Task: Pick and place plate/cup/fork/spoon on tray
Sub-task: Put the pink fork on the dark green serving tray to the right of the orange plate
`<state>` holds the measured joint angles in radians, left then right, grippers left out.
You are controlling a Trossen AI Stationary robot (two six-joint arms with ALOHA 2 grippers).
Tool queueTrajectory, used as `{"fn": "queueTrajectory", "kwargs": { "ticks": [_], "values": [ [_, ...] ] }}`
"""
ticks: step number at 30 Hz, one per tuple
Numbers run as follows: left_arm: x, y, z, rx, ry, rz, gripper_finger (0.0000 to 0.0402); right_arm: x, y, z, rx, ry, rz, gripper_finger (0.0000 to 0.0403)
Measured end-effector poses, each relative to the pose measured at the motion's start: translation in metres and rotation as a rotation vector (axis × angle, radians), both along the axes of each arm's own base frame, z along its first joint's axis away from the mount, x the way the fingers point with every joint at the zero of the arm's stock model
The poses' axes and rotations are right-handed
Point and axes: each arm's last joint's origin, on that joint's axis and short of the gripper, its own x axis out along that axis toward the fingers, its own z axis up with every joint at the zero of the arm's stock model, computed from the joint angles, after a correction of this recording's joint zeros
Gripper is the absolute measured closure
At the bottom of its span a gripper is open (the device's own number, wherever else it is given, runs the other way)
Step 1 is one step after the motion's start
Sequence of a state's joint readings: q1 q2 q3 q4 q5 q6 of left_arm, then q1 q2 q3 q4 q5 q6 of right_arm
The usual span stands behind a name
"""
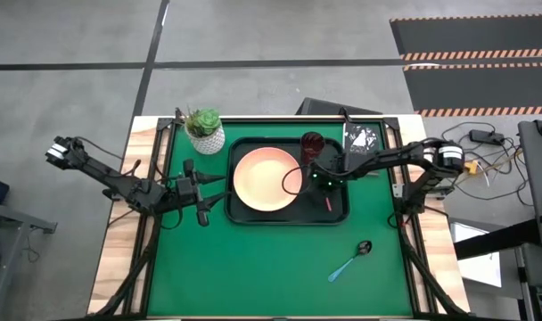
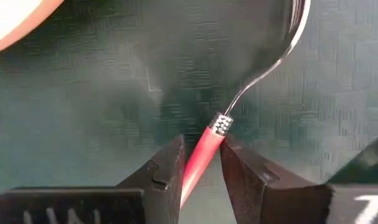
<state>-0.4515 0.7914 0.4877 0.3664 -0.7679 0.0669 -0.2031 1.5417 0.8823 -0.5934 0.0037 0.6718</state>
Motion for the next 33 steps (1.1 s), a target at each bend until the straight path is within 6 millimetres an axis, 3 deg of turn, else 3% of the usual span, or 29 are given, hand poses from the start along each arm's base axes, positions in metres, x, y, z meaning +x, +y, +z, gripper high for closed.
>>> {"fn": "queueTrajectory", "kwargs": {
  "ticks": [9, 17, 25, 33],
  "values": [
    [0.000, 0.000, 0.001, -0.014, -0.015, 0.000, 0.0212, 0.000, 0.000, -0.001, 0.002, 0.017, 0.018, 0.0381],
    [0.001, 0.000, -0.001, -0.012, -0.009, 0.000, 0.0212, -0.012, 0.003, 0.043, 0.018, 0.000, 0.022, 0.0380],
    [0.001, 0.000, -0.001, -0.013, -0.009, 0.000, 0.0212, -0.026, 0.014, 0.087, 0.134, -0.251, 0.165, 0.0380],
    [0.001, 0.000, -0.001, -0.035, -0.016, -0.002, 0.0212, -0.027, 0.029, 0.112, 0.029, -0.600, 0.300, 0.0380]
  ]
}}
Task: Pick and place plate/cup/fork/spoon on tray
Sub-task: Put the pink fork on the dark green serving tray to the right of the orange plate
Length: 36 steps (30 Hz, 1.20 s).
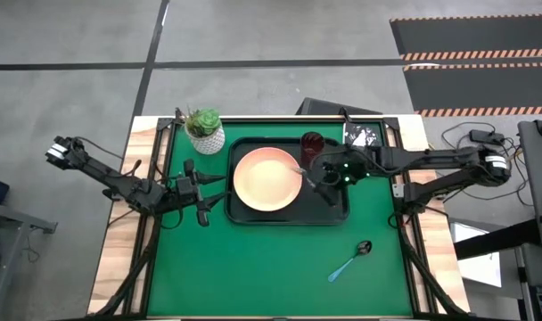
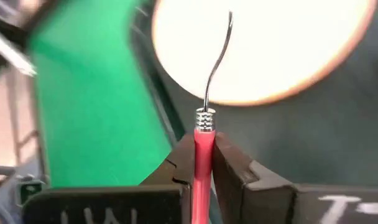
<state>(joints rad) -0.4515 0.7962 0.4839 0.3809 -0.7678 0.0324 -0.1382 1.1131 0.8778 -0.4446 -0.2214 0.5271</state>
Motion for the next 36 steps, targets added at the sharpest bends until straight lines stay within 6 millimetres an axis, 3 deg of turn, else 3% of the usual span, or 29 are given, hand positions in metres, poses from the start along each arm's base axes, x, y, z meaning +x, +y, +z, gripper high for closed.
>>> {"fn": "queueTrajectory", "kwargs": {
  "ticks": [11, 22, 30, 36],
  "values": [
    [0.003, -0.002, -0.004, -0.031, 0.007, -0.002, 0.0212, 0.014, 0.004, -0.029, -0.147, -0.534, 0.181, 0.0380],
    [0.037, -0.018, -0.030, -0.099, 0.012, -0.005, 0.0212, 0.005, 0.007, -0.046, -0.350, -0.967, 0.228, 0.0380],
    [0.062, -0.030, -0.045, -0.076, -0.037, -0.006, 0.0212, 0.010, 0.012, -0.056, -0.385, -1.017, 0.251, 0.0380],
    [0.074, -0.034, -0.042, -0.060, -0.132, 0.001, 0.0212, 0.020, 0.015, -0.070, -0.328, -0.975, 0.336, 0.0380]
  ]
}}
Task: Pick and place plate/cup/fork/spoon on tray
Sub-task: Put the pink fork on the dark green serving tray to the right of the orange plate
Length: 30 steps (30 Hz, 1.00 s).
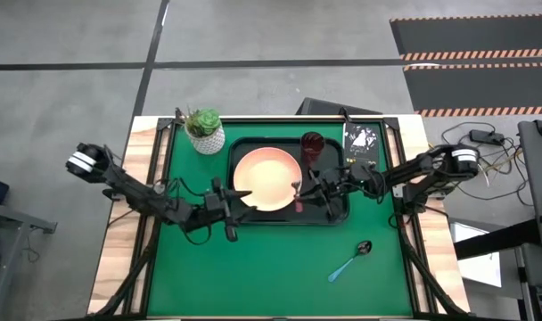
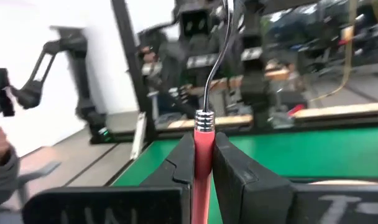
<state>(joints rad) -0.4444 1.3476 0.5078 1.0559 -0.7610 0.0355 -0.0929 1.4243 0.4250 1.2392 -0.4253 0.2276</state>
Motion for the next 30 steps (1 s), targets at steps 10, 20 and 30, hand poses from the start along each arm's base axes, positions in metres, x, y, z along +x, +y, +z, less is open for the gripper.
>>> {"fn": "queueTrajectory", "kwargs": {
  "ticks": [10, 20, 30],
  "values": [
    [0.028, 0.005, 0.018, 0.109, -0.086, -0.074, 0.0212, 0.017, 0.008, -0.010, 0.001, 0.038, 0.053, 0.0380],
    [0.052, 0.026, 0.013, 0.093, -0.093, -0.118, 0.0212, 0.018, 0.009, -0.011, 0.008, 0.050, 0.056, 0.0380],
    [0.089, 0.033, 0.012, 0.098, -0.098, -0.153, 0.0212, 0.018, 0.009, -0.011, 0.016, 0.056, 0.058, 0.0380]
  ]
}}
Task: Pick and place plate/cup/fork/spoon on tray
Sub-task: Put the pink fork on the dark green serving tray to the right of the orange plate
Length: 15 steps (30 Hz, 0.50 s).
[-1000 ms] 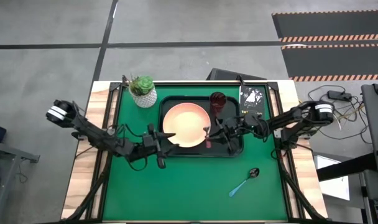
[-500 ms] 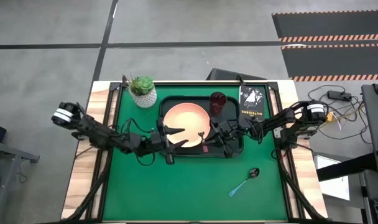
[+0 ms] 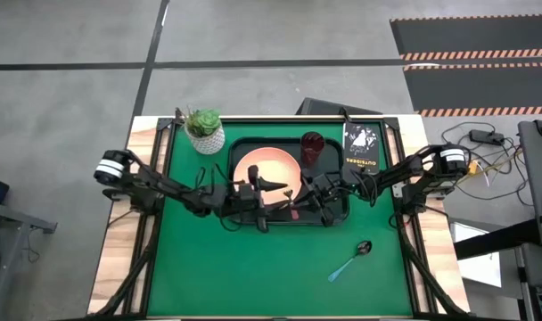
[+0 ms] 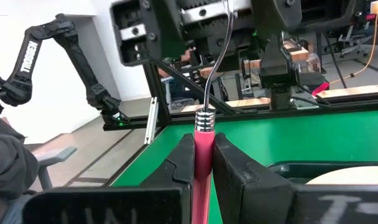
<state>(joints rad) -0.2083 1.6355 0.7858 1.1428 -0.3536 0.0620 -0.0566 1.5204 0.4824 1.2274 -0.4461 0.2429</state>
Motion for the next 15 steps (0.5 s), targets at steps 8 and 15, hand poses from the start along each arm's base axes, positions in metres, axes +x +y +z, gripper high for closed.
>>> {"fn": "queueTrajectory", "kwargs": {
  "ticks": [8, 15],
  "values": [
    [0.022, 0.001, 0.002, -0.006, -0.012, 0.035, 0.0300, 0.000, 0.000, 0.000, 0.011, 0.009, 0.000, 0.0380],
    [0.020, 0.001, 0.001, -0.012, 0.002, 0.121, 0.0398, 0.000, -0.001, -0.002, 0.065, 0.042, -0.023, 0.0358]
  ]
}}
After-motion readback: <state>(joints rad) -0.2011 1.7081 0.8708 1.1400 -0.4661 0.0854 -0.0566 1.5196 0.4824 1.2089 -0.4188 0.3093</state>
